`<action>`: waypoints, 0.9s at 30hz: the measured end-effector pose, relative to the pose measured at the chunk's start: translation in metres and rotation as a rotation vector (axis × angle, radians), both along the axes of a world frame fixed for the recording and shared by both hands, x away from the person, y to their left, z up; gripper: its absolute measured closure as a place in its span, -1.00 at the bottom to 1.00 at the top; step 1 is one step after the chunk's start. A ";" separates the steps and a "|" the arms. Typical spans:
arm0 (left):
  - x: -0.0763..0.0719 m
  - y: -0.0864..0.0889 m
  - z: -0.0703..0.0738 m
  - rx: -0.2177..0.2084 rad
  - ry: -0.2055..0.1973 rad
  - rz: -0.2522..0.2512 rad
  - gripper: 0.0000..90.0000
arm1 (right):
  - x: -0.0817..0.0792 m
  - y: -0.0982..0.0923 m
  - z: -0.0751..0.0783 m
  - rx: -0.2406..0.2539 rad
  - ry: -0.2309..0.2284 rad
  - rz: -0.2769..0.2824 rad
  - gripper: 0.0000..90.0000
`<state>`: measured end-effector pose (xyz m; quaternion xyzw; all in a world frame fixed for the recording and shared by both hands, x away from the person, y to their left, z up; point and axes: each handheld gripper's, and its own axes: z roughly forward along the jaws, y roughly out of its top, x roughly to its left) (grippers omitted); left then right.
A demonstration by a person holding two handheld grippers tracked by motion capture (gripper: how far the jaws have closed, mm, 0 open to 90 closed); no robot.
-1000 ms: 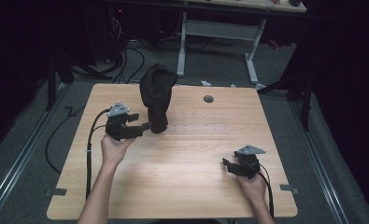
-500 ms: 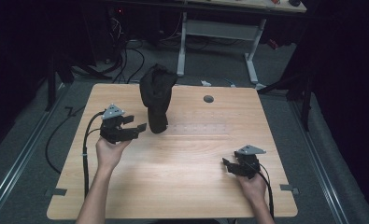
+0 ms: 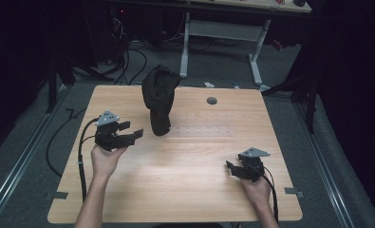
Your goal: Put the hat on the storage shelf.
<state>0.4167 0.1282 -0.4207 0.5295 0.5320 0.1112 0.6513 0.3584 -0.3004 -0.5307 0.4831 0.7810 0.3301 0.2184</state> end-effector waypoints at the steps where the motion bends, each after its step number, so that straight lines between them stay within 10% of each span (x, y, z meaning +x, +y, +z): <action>1: -0.001 0.001 0.000 -0.001 0.001 0.001 -0.25 | 0.000 0.000 0.000 0.000 0.000 0.000 -0.17; 27: -0.018 0.010 -0.017 -0.016 0.035 0.015 -0.25 | 0.000 0.000 0.000 0.000 0.000 -0.001 -0.17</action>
